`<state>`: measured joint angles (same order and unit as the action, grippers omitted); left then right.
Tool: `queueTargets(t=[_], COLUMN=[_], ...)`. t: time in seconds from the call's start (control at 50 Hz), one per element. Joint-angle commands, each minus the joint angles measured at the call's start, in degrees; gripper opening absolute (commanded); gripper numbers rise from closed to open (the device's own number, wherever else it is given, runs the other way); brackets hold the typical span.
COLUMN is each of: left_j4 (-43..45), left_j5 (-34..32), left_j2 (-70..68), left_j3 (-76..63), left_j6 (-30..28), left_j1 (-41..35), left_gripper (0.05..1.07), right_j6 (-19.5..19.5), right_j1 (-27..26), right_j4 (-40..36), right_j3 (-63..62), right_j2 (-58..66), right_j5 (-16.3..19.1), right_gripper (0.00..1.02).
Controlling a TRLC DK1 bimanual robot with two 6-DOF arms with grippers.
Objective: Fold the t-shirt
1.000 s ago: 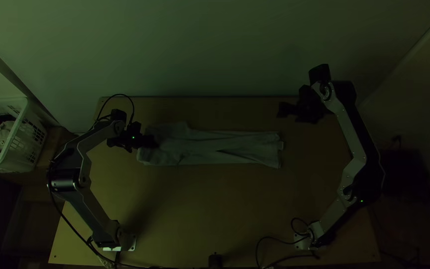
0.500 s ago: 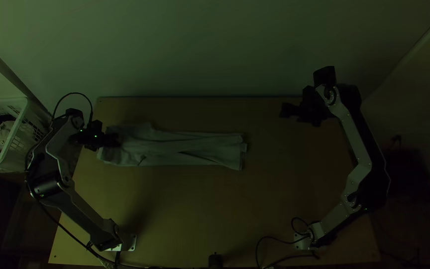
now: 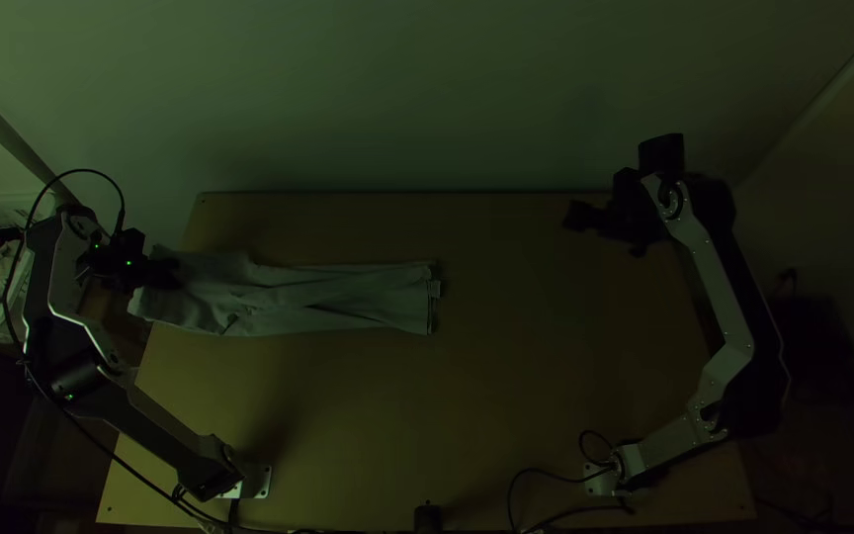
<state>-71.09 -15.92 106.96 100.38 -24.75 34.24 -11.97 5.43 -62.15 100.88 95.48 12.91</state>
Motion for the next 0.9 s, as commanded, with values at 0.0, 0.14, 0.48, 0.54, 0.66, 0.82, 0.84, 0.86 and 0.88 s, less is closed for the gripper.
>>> queueTargets(t=[0.0,0.14,0.48,0.54,0.66,0.82,0.84,0.86,0.88], left_j4=[-3.0,-7.1,-11.4,-11.6,-11.7,-11.7,-11.6,-11.6,-11.6], left_j5=[1.7,3.4,7.8,8.4,9.2,9.3,9.3,9.4,9.4], left_j2=[-4.1,-6.4,-10.9,-10.8,-9.7,-6.5,-6.0,-5.4,-4.8], left_j3=[2.0,3.9,6.6,6.8,8.7,12.7,13.3,13.8,14.3], left_j6=[-1.5,-0.7,7.0,8.9,12.7,17.5,17.8,18.1,18.5], left_j1=[-1.9,-5.8,-20.5,-23.7,-29.7,-37.6,-38.6,-39.5,-40.4], left_gripper=[0.08,0.08,0.08,0.08,0.08,0.08,0.08,0.08,0.08], right_j6=[-0.1,0.4,0.5,0.5,0.5,0.5,0.5,0.5,0.5], right_j1=[-1.1,-1.9,-3.5,-3.7,-4.6,-5.2,-5.2,-5.3,-5.3], right_j4=[0.1,0.1,0.5,0.9,1.9,2.8,2.9,3.0,3.1], right_j3=[-2.3,-3.5,-7.2,-8.3,-10.6,-12.6,-12.9,-13.2,-13.3], right_j2=[-2.5,-3.7,-6.8,-7.5,-9.1,-10.7,-11.0,-11.1,-11.4], right_j5=[0.1,0.1,0.1,0.1,0.1,0.2,0.2,0.2,0.2], right_gripper=[0.99,0.99,0.99,0.99,0.99,0.99,0.99,0.99,0.99])
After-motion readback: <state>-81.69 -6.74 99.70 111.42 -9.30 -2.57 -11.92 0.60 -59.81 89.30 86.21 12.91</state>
